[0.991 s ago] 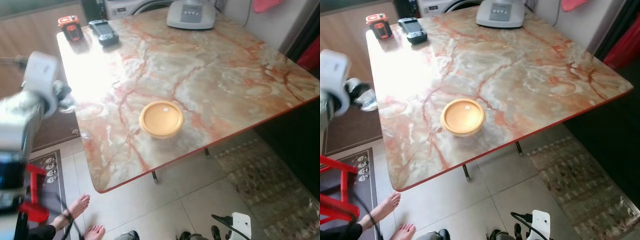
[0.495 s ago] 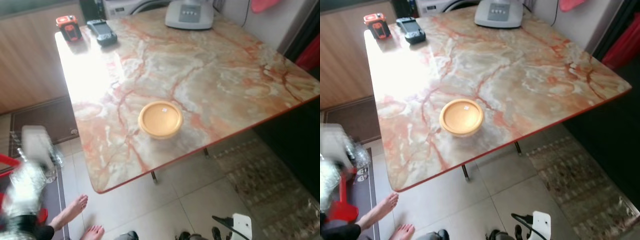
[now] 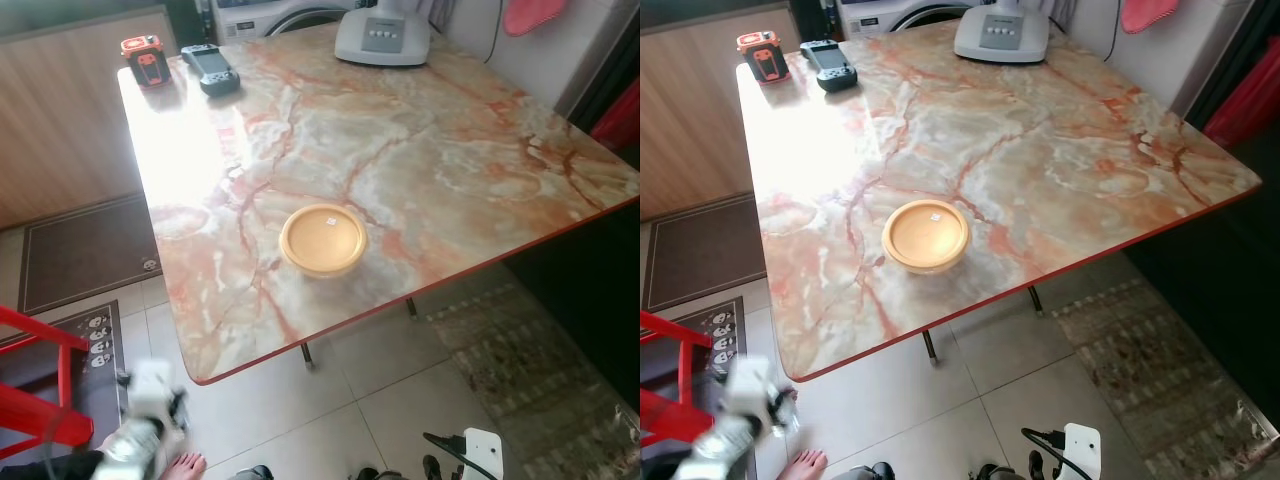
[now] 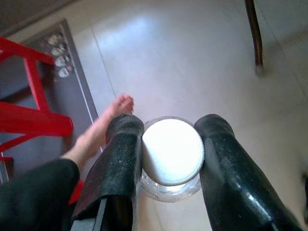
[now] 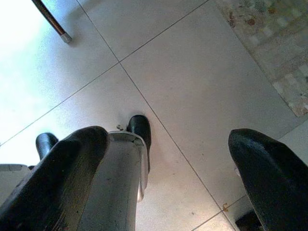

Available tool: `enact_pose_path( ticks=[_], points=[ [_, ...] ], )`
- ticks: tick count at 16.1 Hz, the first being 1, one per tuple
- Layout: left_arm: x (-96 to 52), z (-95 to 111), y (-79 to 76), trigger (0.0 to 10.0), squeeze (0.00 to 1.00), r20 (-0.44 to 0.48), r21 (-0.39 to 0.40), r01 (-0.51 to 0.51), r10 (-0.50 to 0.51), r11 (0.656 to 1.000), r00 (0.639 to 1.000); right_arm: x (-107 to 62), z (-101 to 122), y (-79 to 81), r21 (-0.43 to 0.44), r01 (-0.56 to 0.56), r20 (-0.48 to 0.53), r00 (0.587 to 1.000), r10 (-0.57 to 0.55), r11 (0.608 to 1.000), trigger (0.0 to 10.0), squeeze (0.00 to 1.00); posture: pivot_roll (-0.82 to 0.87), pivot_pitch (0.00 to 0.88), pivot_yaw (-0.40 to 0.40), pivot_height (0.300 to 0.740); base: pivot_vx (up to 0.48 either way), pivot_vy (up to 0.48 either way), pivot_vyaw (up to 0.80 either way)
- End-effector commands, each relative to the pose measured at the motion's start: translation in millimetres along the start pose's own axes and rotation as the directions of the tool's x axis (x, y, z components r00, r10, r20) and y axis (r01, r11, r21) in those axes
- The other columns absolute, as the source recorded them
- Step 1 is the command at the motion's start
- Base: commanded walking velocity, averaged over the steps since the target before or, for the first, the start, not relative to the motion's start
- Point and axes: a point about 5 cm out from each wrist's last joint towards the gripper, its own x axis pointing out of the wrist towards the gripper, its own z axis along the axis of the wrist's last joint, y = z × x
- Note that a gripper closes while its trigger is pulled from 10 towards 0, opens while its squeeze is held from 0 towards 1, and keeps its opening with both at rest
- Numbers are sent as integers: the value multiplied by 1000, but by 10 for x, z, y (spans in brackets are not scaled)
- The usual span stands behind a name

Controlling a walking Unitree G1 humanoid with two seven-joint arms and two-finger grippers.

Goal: Restocking fridge

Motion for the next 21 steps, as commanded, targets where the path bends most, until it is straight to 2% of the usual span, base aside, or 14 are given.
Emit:
enact_pose_path(
  ticks=[1, 3, 5, 7, 8, 11, 15, 18, 21],
  points=[
    [-25, -91, -1, 10000, 0, -18, 26, -5, 5, 1000, 1000, -23, -100, -19, -4, 3, -36, 999, -3, 1000, 10000, 0, 19, 151, 9, 740, 0, 0, 0],
    [-66, -294, -106, 10000, 0, -116, 81, 46, -37, 996, 993, -25, -111, -19, -7, 2, -39, 999, -3, 1000, 10000, 0, 23, 167, 9, 740, 0, 0, 0],
    [-93, -392, -99, 10000, 0, -158, 91, 33, -19, 995, 987, -27, -118, -19, -11, 0, -41, 999, -1, 1000, 10000, 0, 18, 175, 10, 740, 0, 0, 0],
    [-98, -405, -80, 10000, 0, -153, 67, -19, 29, 998, 988, -31, -129, -14, -28, -9, -43, 999, 8, 1000, 10000, 0, 13, 189, 9, 740, 0, 0, 0],
    [-87, -374, -116, 10000, 0, -134, 30, -31, 35, 999, 990, -34, -137, -17, -31, -11, -44, 999, 9, 999, 10000, 0, 15, 192, 7, 740, 0, 0, 0],
    [-98, -407, -206, 10000, 0, -143, -8, -35, 33, 999, 989, -35, -138, -23, -32, -9, -42, 999, 8, 999, 10000, 0, 6, 204, 9, 740, 0, 0, 0],
    [-109, -452, -256, 10000, 0, -173, 0, -28, 27, 1000, 985, -21, -93, 2, -27, -11, -31, 999, 10, 1000, 10000, 0, -1, 189, 20, 740, 0, 0, 0],
    [-59, -348, -199, 10000, 0, -160, 3, -43, 43, 999, 986, 20, 37, 64, -19, -16, -5, 1000, 16, 1000, 10000, 0, -3, 156, 36, 740, 0, 0, 0],
    [-93, -425, -220, 10000, 0, -174, 5, -28, 29, 1000, 984, 1, -9, 22, 8, -1, -1, 1000, 1, 1000, 10000, 0, -11, 164, 43, 740, 0, 0, 0]
  ],
)
